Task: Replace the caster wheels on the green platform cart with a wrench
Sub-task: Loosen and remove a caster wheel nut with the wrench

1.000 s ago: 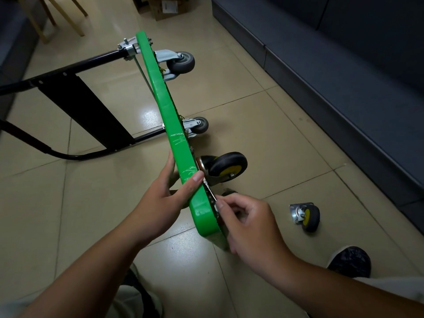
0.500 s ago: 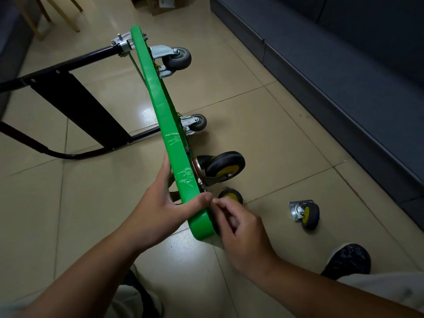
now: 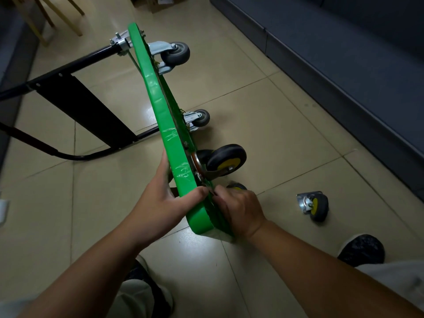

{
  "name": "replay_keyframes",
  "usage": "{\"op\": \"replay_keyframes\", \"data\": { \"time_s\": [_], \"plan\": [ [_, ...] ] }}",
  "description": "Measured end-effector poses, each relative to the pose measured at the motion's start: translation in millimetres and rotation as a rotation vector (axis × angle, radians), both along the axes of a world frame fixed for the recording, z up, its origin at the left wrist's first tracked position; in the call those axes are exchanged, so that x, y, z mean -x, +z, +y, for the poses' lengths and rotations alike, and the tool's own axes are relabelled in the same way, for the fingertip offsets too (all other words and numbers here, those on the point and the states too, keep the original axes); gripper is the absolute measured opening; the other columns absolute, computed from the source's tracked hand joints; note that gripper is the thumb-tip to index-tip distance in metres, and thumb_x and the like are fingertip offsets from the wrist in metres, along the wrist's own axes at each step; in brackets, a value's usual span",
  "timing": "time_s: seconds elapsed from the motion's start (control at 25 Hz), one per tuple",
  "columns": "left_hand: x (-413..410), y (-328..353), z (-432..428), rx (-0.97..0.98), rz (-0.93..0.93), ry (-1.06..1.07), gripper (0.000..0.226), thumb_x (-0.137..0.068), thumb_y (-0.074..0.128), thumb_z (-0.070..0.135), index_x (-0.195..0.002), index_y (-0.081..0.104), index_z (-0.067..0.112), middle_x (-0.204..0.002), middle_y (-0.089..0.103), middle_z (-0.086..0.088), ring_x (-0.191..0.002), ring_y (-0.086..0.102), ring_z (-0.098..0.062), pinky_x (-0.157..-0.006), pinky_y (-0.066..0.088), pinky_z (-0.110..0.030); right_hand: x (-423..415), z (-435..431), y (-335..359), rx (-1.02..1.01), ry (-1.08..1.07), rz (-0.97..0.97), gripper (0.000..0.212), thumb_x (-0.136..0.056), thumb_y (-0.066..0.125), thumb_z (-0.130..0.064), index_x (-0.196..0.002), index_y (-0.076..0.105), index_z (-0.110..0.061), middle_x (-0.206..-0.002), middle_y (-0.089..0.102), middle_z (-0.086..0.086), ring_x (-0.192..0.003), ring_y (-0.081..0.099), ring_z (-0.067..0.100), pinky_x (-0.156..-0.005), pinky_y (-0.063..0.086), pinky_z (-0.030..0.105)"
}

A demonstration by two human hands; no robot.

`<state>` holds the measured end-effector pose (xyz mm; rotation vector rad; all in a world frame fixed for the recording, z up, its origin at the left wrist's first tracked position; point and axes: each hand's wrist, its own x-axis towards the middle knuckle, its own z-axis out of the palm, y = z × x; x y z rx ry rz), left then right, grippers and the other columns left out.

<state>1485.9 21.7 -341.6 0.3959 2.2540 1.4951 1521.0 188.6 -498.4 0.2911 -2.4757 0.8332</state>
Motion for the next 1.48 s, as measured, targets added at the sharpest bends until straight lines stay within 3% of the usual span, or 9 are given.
{"op": "replay_keyframes", "data": {
  "time_s": [0.24, 0.36, 0.52, 0.64, 0.76, 0.84, 1.16, 1.28, 1.48],
  "plan": [
    [2.0, -3.2, -6.1, -0.004, -0.004, 0.014, 0.083, -0.076, 0.074, 0.031, -0.148, 0.034, 0.038, -0.115, 0.066, 0.025, -0.107, 0.067, -0.002, -0.076, 0.056, -0.016, 20.2, -7.9, -11.2, -0.092, 0.009, -0.050, 0.039, -0.108, 0.033, -0.037, -0.091, 0.061, -0.015, -0.072, 0.065, 0.004, -0.059, 0.061, 0.023, -0.049, 0.048, 0.031],
    [0.5, -1.6, -11.3, -0.021, 0.000, 0.017, 0.080, -0.076, 0.074, 0.028, -0.146, 0.036, 0.040, -0.115, 0.067, 0.023, -0.107, 0.067, -0.004, -0.075, 0.056, -0.016, 4.2, 6.7, -1.2, -0.169, 0.212, -0.362, 0.048, -0.104, 0.026, -0.040, -0.102, 0.063, -0.010, -0.086, 0.069, 0.010, -0.072, 0.066, 0.029, -0.058, 0.050, 0.033],
    [-2.2, 2.2, -25.2, -0.022, -0.025, 0.011, 0.083, -0.081, 0.075, 0.026, -0.151, 0.031, 0.039, -0.124, 0.064, 0.018, -0.110, 0.066, -0.002, -0.074, 0.056, -0.016, -43.3, 52.0, 19.8, -0.517, 0.272, -0.593, 0.044, -0.100, 0.028, -0.041, -0.092, 0.063, -0.018, -0.068, 0.065, 0.003, -0.053, 0.062, 0.024, -0.046, 0.032, 0.026],
    [-0.7, 3.5, -26.5, -0.017, -0.017, -0.012, 0.080, -0.088, 0.072, 0.017, -0.152, 0.029, 0.038, -0.131, 0.059, 0.014, -0.106, 0.067, 0.002, -0.072, 0.056, -0.014, -66.3, 48.9, 61.9, -0.134, 0.152, -0.847, 0.035, -0.107, 0.033, -0.039, -0.094, 0.055, -0.015, -0.076, 0.063, 0.005, -0.067, 0.061, 0.027, -0.062, 0.047, 0.040],
    [2.1, 1.9, -25.7, 0.004, 0.011, -0.040, 0.087, -0.086, 0.076, 0.032, -0.156, 0.025, 0.035, -0.132, 0.059, 0.015, -0.106, 0.065, 0.005, -0.072, 0.054, -0.011, -56.7, 25.1, 120.7, 0.254, 0.065, -0.939, 0.034, -0.106, 0.038, -0.031, -0.091, 0.059, -0.009, -0.061, 0.055, -0.001, -0.050, 0.052, 0.005, -0.058, 0.045, 0.034],
    [1.7, 0.6, -26.4, 0.029, 0.029, -0.050, 0.093, -0.082, 0.076, 0.038, -0.157, 0.022, 0.034, -0.132, 0.059, 0.016, -0.106, 0.065, 0.006, -0.072, 0.054, -0.010, -46.8, 11.9, 147.1, 0.413, 0.065, -0.976, 0.040, -0.108, 0.032, -0.034, -0.084, 0.052, -0.008, -0.052, 0.056, 0.002, -0.040, 0.046, 0.005, -0.051, 0.040, 0.028],
    [3.7, -8.5, -28.8, 0.051, 0.053, -0.054, 0.086, -0.087, 0.074, 0.037, -0.155, 0.022, 0.042, -0.128, 0.062, 0.017, -0.106, 0.067, -0.001, -0.078, 0.056, -0.015, -38.9, -12.5, 167.4, 0.610, 0.018, -1.129, 0.050, -0.109, 0.021, -0.041, -0.090, 0.048, -0.004, -0.050, 0.057, 0.012, -0.032, 0.049, 0.025, -0.036, 0.034, 0.018],
    [4.3, -9.2, -28.2, 0.044, 0.043, -0.046, 0.081, -0.093, 0.071, 0.026, -0.156, 0.022, 0.039, -0.132, 0.060, 0.012, -0.106, 0.067, -0.001, -0.076, 0.055, -0.013, -35.5, -20.4, 159.6, 0.498, -0.014, -1.086, 0.054, -0.107, 0.021, -0.036, -0.086, 0.057, -0.001, -0.055, 0.059, 0.017, -0.030, 0.047, 0.022, -0.044, 0.037, 0.025],
    [4.8, -9.5, -27.8, 0.028, 0.033, -0.044, 0.085, -0.088, 0.072, 0.031, -0.156, 0.022, 0.041, -0.128, 0.063, 0.013, -0.106, 0.067, -0.003, -0.078, 0.055, -0.014, -30.8, -27.4, 156.5, 0.387, -0.043, -0.986, 0.047, -0.104, 0.025, -0.033, -0.078, 0.056, -0.010, -0.071, 0.065, 0.022, -0.045, 0.050, 0.020, -0.064, 0.043, 0.034]
  ]
}}
